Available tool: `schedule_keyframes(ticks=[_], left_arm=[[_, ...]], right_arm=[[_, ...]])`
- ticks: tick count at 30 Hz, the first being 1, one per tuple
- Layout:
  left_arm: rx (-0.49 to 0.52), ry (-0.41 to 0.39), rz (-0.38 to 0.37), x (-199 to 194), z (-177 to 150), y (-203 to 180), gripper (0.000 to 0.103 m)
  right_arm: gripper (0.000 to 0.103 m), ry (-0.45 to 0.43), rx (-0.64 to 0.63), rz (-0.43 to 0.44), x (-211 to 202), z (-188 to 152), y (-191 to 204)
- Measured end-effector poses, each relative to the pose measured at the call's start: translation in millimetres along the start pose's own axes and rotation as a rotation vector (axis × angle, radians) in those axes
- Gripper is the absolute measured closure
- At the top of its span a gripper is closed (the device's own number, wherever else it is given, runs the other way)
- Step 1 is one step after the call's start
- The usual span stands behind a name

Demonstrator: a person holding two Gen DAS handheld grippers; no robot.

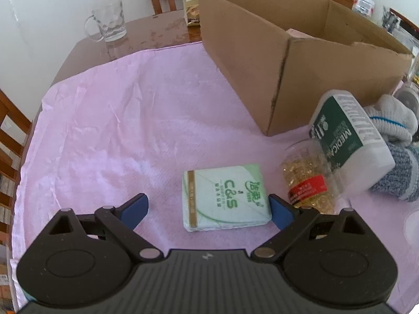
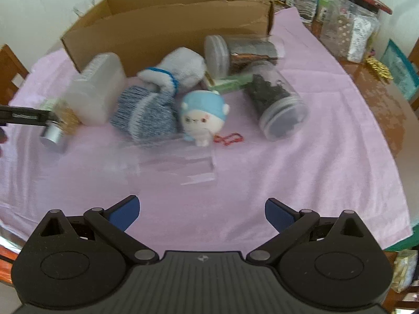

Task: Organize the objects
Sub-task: 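Return both tools to the table toward the clear jar and green tissue pack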

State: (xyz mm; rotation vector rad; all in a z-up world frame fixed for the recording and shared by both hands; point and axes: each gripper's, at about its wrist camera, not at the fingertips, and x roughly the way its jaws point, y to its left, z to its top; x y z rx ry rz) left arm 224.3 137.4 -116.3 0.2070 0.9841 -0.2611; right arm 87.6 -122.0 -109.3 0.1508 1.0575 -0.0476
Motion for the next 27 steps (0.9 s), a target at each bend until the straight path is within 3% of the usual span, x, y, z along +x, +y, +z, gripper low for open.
schedule_keyframes(ticks=[18,22,27], left_arm=[[0.032,-0.004,-0.047,6,6,-5,0.008],[0.024,-0.003,-0.061,5,6,-5,0.010],[0.017,-0.009,-0.079,3,6,-5,0.022]], right_arm=[[0.000,-0.004,-0.055,0.118,16,24,42],[0.000,-0.007,-0.097,0.094,21,27,52],[0.000,0.000,-0.133,0.051,26,30,58]])
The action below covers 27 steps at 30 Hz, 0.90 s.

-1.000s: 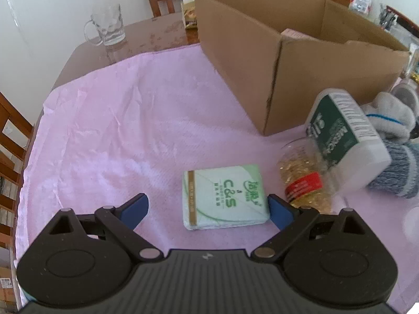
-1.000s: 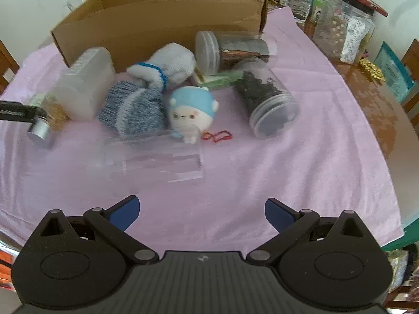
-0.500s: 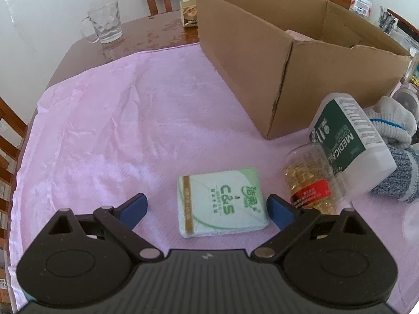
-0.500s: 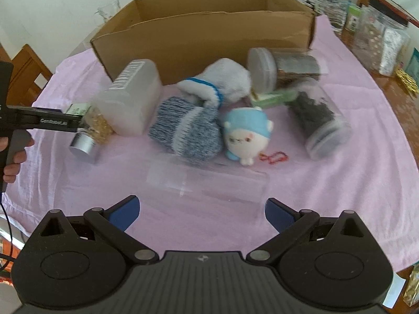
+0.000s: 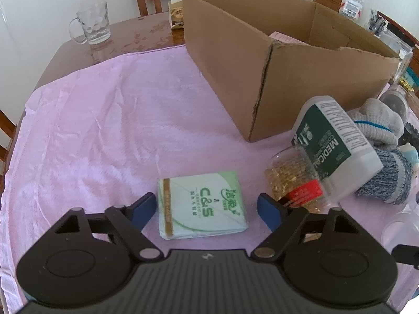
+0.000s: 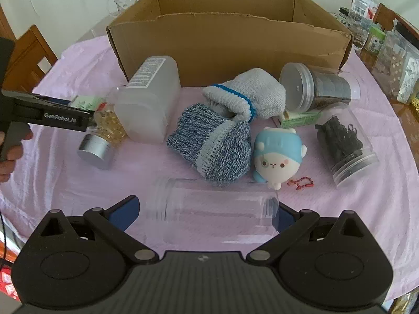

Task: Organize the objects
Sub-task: 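Return both tools to the table toward the clear jar and green tissue pack, then grasp the clear plastic jar with the right tool while the left grasps the green tissue pack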

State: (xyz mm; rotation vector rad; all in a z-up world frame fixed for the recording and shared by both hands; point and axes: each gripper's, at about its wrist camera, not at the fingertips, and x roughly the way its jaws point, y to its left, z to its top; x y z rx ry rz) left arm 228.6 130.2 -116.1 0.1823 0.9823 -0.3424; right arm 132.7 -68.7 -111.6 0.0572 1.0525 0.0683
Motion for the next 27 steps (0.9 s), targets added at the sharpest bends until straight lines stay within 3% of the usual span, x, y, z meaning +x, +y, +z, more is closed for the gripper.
schedule_keyframes(ticks=[5,9,27], left_arm=[[0.007,-0.002,-0.002,-3,-1,-4,0.030],[0.019,0.001,0.003,-4,1,-5,0.037],[0.049,0.024,-0.010,-23,13,-4,0.039]], right_arm=[[0.001,0.009,-0.008,-0.028,1,0,0],[0.009,0.023,-0.020,-0.038,1,1,-1],[0.009,-0.013,-0.108,0.009,-33,12,-11]])
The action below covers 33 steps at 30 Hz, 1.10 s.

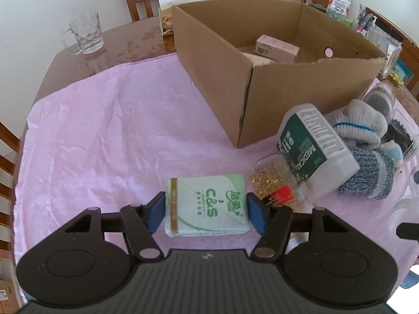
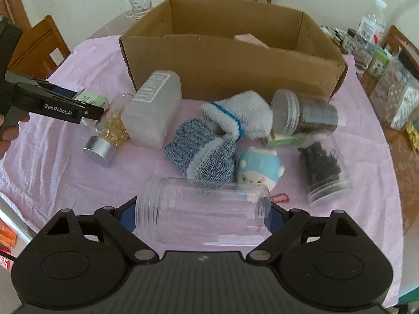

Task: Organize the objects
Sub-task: 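Grasp the clear plastic jar with the right tool while the left grasps the green tissue pack, then carry the jar and tissue pack over the box and release them inside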

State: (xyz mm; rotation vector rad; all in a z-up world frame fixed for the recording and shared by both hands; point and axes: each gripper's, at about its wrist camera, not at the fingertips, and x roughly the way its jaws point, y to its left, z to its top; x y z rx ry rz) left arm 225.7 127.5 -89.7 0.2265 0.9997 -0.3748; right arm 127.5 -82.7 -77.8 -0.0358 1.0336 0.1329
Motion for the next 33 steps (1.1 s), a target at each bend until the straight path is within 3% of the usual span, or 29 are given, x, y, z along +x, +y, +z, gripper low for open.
schedule_keyframes(ticks=[16,25,33], left_arm=[[0.024,-0.023,-0.047,-71,44,-24,0.039],[-0.027,-0.127,-0.001,-94,93,-44,0.039],[-0.067,-0.169,0.060,-86,131,-56,0.039]], right_arm=[[0.009,-0.092,-0.165,0.093,-42,60,-33],[0.009,-0.175,-0.311,0.147,-43,121,-58],[0.009,-0.223,-0.415,0.189,-29,168,-71]])
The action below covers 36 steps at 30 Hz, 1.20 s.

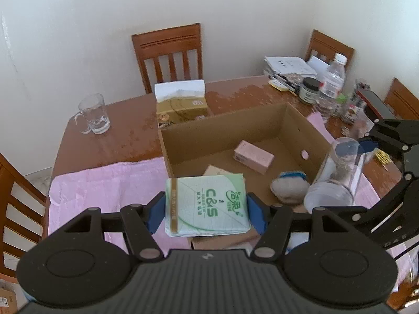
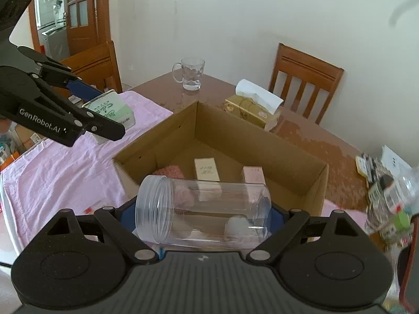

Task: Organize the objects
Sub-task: 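Carry the jar and tissue pack over the box and release them inside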

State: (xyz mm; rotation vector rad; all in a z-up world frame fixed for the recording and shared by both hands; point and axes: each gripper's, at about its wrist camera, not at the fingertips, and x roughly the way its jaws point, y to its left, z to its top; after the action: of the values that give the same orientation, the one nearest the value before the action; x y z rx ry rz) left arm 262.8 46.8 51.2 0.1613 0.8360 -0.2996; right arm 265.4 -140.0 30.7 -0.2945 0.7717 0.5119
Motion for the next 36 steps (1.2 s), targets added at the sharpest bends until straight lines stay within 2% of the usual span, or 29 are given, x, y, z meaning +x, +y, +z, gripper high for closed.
schedule_keyframes(ticks=[8,12,19,27,36], left_arm=[[-0.065,0.010,0.039,20,17,-4,0.039],[-0.083,0.018,0.053,28,19,-6,0.039],[-0.084,0.031,0.061,42,25,-7,0.039],[-0.050,0.045,0.057,63,41,-14,0.039],[0.005,0.023,-0.017,73,60,-39,0.038]], right_arm=[[0.008,0.005,-0.048,0.047,37,16,-17],[0.000,0.004,-0.065,0.065,45,13,-17],[0.000,0.009,-0.039,0.071,33,-4,-19],[0.000,0.020,0.028,0.031,15,-23,-33],[0.000,0.024,0.081,-0.030,2,-36,-42]])
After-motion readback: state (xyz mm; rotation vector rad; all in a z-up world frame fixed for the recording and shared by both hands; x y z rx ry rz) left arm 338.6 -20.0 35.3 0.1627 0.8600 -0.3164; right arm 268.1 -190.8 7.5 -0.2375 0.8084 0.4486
